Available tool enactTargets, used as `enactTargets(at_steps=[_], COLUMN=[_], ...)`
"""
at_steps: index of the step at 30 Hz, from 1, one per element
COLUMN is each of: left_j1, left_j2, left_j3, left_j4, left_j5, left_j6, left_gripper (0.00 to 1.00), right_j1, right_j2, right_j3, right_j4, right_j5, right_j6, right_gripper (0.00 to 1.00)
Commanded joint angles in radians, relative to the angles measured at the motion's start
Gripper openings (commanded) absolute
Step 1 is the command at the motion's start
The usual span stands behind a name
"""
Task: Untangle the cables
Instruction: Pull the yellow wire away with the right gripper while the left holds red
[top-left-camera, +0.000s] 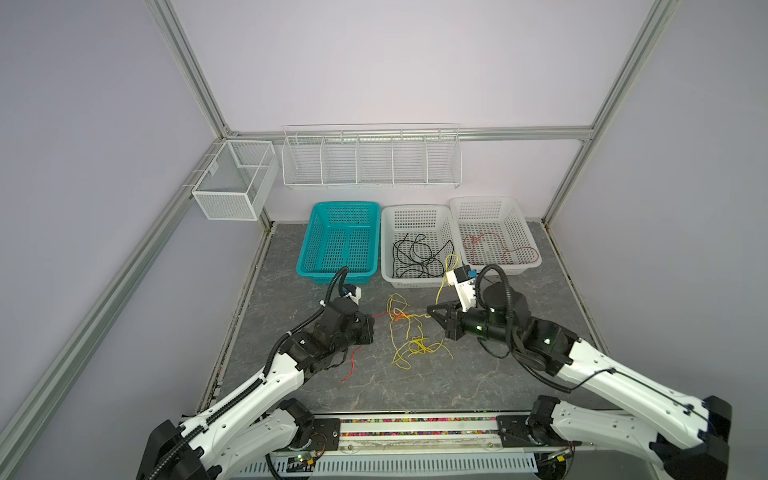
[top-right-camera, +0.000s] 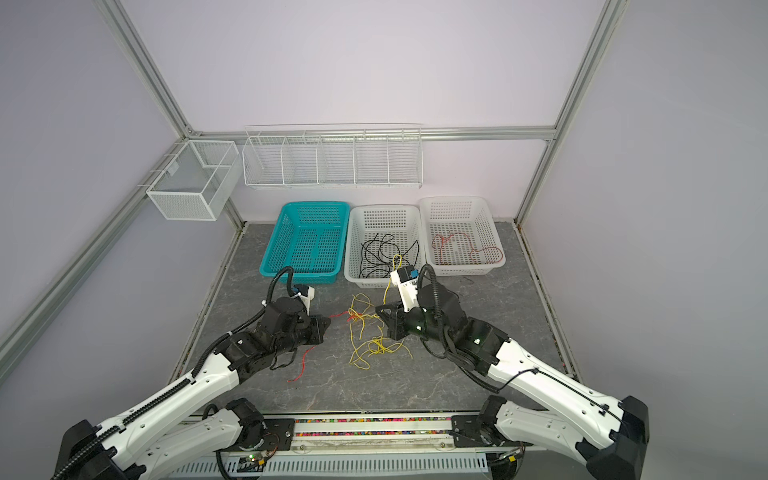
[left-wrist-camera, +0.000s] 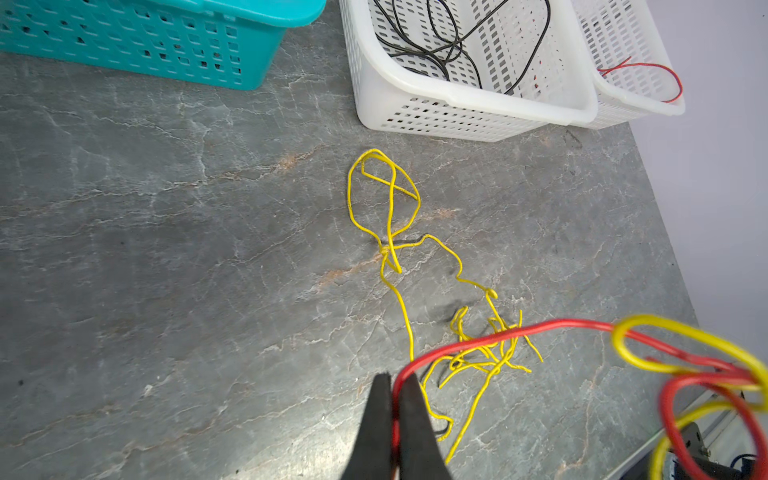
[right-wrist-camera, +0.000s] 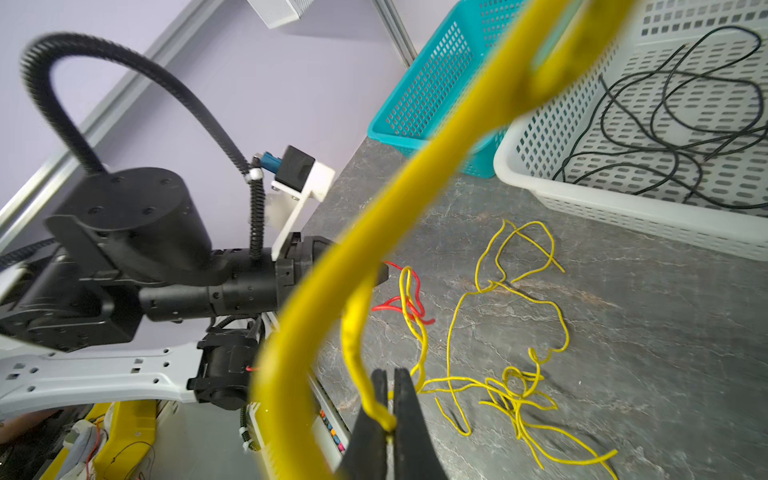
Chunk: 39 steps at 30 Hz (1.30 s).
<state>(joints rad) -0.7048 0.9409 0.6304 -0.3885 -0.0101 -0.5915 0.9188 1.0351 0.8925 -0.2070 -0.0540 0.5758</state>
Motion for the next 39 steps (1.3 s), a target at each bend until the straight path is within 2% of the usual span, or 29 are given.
enactTargets(at_steps=[1,9,14,16,22,30,36,39], left_j1=[0.005,0.005,0.007,0.011,0.015,0.146,0.261,0.269], left_j2=[-0.004,-0.001,0.021,0.031,0.025,-0.026,-0.018,0.0], left_j3=[-0.005,0.002,0.002,0.008,0.029,0.039,0.044,0.045], left_j4=[0.013,0.004,0.004,0.007,-0.005,-0.082,-0.124,-0.113], left_j5=[-0.023,-0.061,-0.09,-0.096,-0.118,-0.115,-0.078,-0.071], left_j6=[-0.009,-0.003,0.004,0.012,0.024,0.061,0.091,0.09], left_gripper=[0.0,0.0,0.0,0.0,0.0,0.0,0.0,0.0], right_j1=[0.019,0.098,0.133,0.162,0.233,0.26,0.267,0.267], right_j2=[0.045,0.073,0.089,0.108,0.114,-0.037,-0.282,-0.419], right_j3=[0.033,-0.046,-0.096,-0.101,-0.114,-0.217,-0.26,-0.263], right_j4=[0.074,0.13,0.185,0.19,0.128,-0.005,-0.17,-0.267], right_j5=[-0.027,-0.02,-0.143,-0.158,-0.124,-0.095,0.047,0.155], right_j6=[0.004,-0.008,0.0,-0.007,-0.053,-0.065,-0.05,-0.029], right_gripper=[0.06,0.06,0.06,0.06,0.06,0.06,0.06,0.06])
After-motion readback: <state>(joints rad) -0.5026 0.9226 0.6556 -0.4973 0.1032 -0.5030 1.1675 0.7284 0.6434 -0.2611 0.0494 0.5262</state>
